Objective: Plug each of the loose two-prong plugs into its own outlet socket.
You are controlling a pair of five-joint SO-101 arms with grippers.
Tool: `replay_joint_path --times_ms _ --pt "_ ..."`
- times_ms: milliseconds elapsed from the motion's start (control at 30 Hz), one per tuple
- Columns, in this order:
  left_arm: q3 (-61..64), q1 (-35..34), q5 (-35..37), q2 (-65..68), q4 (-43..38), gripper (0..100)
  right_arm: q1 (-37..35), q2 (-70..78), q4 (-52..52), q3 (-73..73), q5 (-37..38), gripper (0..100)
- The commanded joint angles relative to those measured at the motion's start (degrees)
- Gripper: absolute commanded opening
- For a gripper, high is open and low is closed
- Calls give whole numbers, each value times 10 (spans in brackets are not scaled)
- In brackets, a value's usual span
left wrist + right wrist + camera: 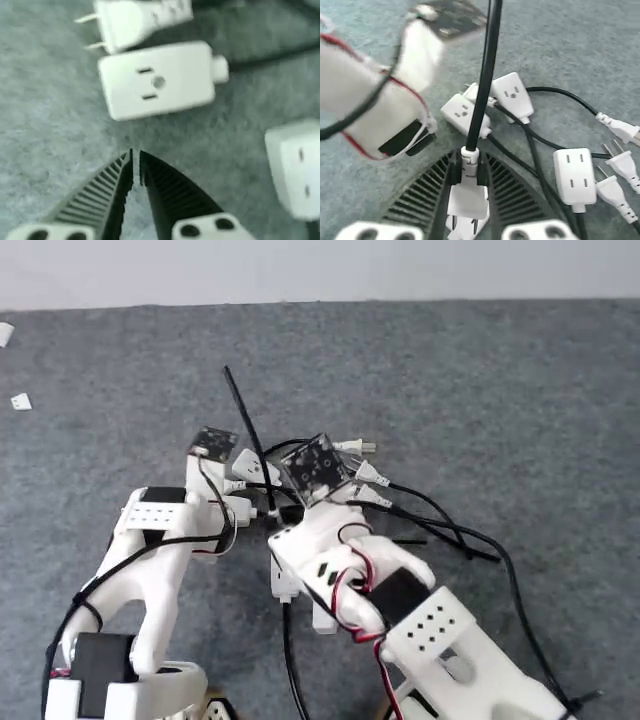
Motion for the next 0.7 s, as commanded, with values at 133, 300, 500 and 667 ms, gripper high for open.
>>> replay_joint_path --times_ms 133,300,500,667 --pt "19 44 -99 -48 20 12 -14 -22 0 -2 -3 8" --pt "73 55 -138 -115 5 13 -14 -22 4 -2 -11 8" --pt "102 55 -148 -151 -3 13 -15 -24 7 -2 -11 8" --pt "103 66 -182 -151 11 13 -15 -27 21 -7 -11 8"
